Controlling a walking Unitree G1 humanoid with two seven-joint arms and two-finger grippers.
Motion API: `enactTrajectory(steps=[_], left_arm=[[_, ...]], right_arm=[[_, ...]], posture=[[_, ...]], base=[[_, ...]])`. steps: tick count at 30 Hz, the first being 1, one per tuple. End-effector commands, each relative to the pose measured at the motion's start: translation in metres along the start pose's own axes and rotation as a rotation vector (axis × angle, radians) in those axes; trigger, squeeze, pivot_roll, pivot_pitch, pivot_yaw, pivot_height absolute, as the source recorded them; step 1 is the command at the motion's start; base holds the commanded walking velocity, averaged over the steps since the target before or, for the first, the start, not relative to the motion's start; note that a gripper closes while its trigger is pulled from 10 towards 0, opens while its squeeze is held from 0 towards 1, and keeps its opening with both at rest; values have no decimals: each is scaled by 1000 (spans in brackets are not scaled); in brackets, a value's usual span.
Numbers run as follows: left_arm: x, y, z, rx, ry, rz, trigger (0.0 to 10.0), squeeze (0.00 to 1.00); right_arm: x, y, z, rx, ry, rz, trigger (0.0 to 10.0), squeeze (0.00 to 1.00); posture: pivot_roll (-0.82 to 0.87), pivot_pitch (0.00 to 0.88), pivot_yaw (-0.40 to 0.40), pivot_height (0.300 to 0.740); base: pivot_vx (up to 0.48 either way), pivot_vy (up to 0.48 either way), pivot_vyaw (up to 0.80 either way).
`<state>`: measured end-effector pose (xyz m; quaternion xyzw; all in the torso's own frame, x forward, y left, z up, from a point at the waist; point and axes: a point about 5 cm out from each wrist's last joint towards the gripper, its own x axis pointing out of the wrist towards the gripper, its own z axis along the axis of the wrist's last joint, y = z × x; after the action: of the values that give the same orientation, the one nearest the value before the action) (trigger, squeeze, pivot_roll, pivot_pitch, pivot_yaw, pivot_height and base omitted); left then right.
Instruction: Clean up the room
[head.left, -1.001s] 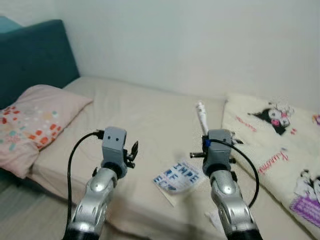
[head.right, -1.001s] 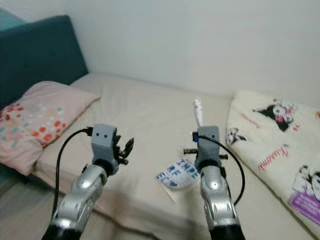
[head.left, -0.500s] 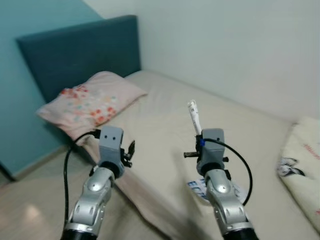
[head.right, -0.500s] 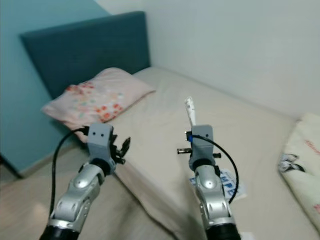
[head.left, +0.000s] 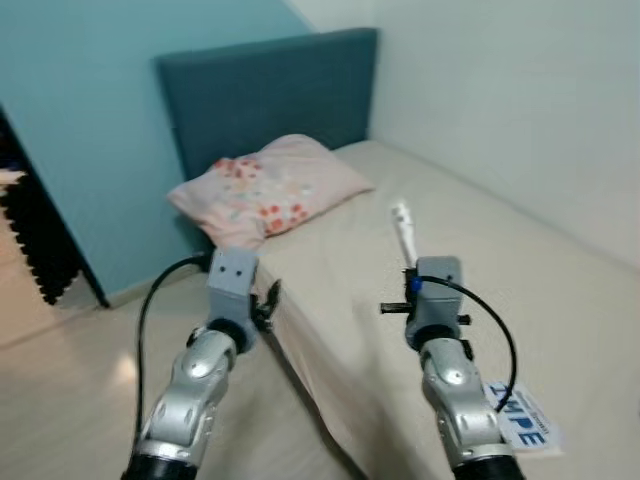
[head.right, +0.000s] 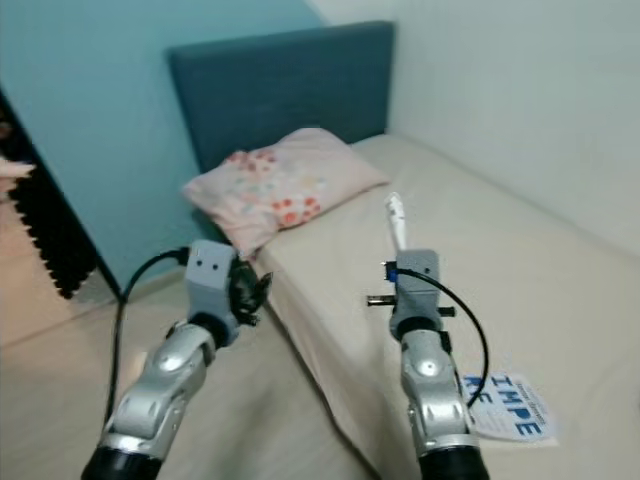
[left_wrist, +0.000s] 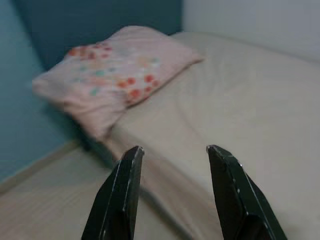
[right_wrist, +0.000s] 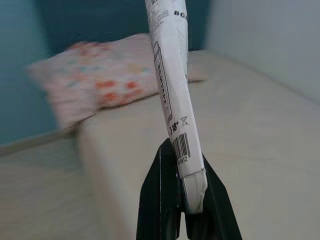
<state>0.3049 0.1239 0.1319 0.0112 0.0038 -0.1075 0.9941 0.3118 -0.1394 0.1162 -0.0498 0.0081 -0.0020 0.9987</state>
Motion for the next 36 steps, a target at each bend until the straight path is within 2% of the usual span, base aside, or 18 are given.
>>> enactTrajectory(steps=[1, 4, 16, 20, 22, 28, 36], left_arm=[[-2, -2, -6, -10, 30, -2, 10000, 0], [-3, 0, -11, 15, 67, 28, 10000, 0], [-6, 11, -21, 9, 102, 94, 10000, 0], [-9, 17, -29, 73, 130, 114, 10000, 0], [-10, 19, -30, 79, 133, 125, 10000, 0], [-8, 25, -26, 40, 126, 182, 10000, 0], [-8, 21, -20, 13, 91, 156, 10000, 0]], right_arm=[[-1, 1, -6, -4, 27, 12, 10000, 0], [-1, 2, -6, -4, 28, 22, 10000, 0], [3, 10, -11, -3, 63, 95, 10000, 0], [6, 13, -15, -12, 93, 131, 10000, 0], [7, 14, -16, -15, 98, 137, 10000, 0], [10, 15, -19, -12, 120, 158, 10000, 0], [9, 16, -25, -1, 141, 182, 10000, 0]], posture=[[23, 7, -33, 740], [27, 8, -39, 740], [42, 6, -45, 740], [52, 0, -63, 740], [56, 0, -68, 740], [61, 0, -69, 740], [68, 0, -71, 740]], base=[[0, 0, 800], [0, 0, 800], [0, 0, 800], [0, 0, 800], [0, 0, 800], [0, 0, 800], [0, 0, 800]])
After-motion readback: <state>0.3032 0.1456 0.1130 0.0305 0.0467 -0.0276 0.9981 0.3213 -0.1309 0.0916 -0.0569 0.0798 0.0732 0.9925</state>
